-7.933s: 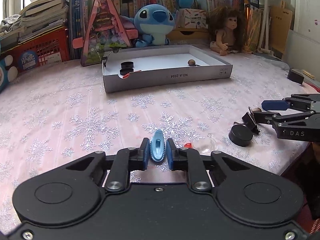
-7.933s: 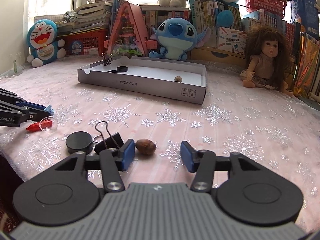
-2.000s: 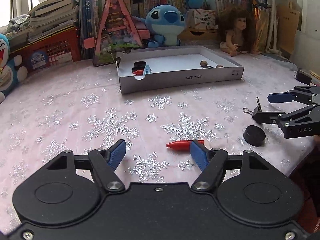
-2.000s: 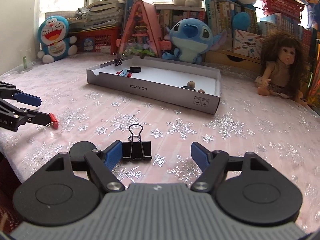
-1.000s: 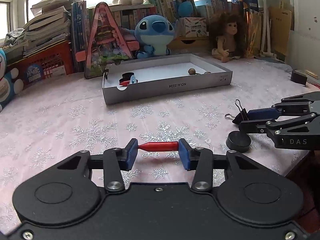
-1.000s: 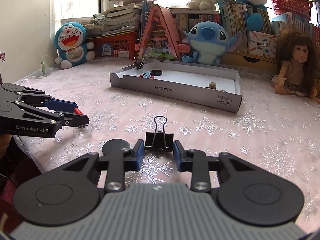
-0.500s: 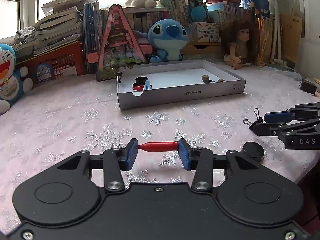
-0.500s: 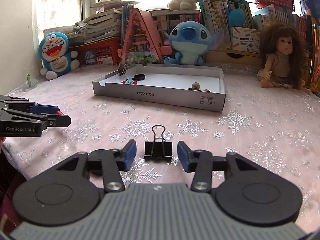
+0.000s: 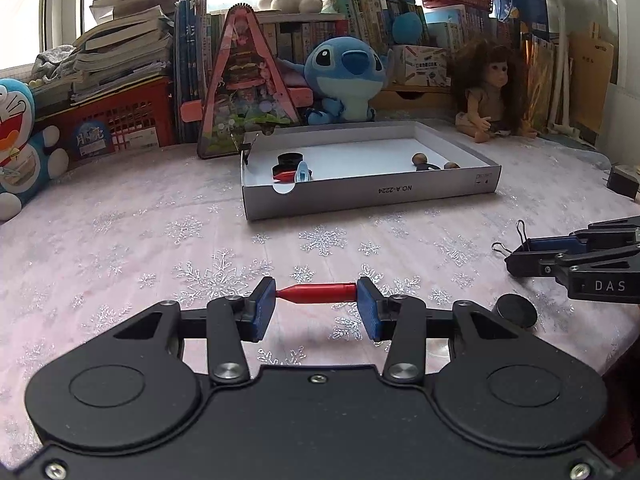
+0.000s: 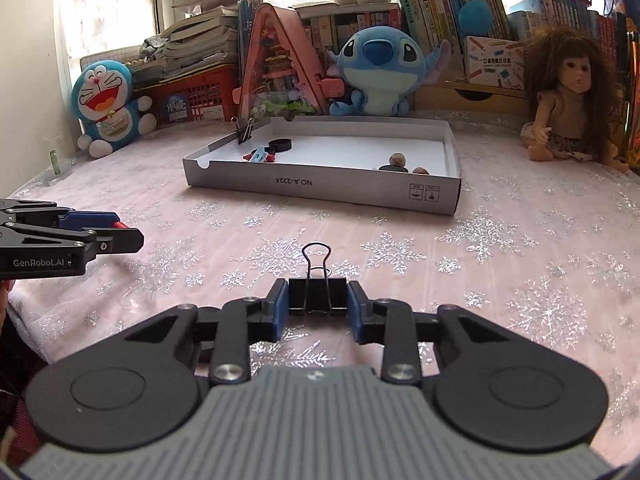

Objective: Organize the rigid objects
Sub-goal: 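Carry the red stick and binder clip with both tools into the tray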

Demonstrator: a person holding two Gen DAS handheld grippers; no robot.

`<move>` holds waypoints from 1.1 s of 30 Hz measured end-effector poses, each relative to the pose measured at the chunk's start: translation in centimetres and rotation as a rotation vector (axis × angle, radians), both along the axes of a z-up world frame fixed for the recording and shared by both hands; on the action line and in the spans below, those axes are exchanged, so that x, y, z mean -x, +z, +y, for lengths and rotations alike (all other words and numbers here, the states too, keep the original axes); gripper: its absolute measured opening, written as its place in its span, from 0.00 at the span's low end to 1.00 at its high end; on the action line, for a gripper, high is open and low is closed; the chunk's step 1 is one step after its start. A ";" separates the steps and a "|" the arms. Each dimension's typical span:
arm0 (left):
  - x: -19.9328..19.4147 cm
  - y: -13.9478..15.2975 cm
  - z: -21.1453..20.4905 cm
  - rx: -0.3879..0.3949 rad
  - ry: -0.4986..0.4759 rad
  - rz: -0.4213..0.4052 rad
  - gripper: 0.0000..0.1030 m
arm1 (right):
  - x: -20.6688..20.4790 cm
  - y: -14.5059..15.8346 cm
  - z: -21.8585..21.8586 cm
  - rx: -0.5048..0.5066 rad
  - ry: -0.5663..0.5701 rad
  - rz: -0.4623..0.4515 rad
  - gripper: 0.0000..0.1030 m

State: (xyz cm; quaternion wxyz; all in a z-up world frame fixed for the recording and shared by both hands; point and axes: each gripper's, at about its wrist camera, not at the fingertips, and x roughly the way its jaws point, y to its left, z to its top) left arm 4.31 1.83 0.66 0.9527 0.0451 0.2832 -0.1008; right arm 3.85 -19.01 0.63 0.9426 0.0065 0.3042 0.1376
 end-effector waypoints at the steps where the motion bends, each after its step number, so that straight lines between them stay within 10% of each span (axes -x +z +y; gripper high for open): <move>1: -0.2 0.1 0.1 0.000 0.002 -0.001 0.40 | 0.0 0.1 -0.1 -0.001 -0.005 -0.003 0.35; 33: -17.3 5.9 -0.3 0.136 0.035 0.028 0.40 | -11.9 4.9 -3.7 -0.086 -0.202 -0.003 0.35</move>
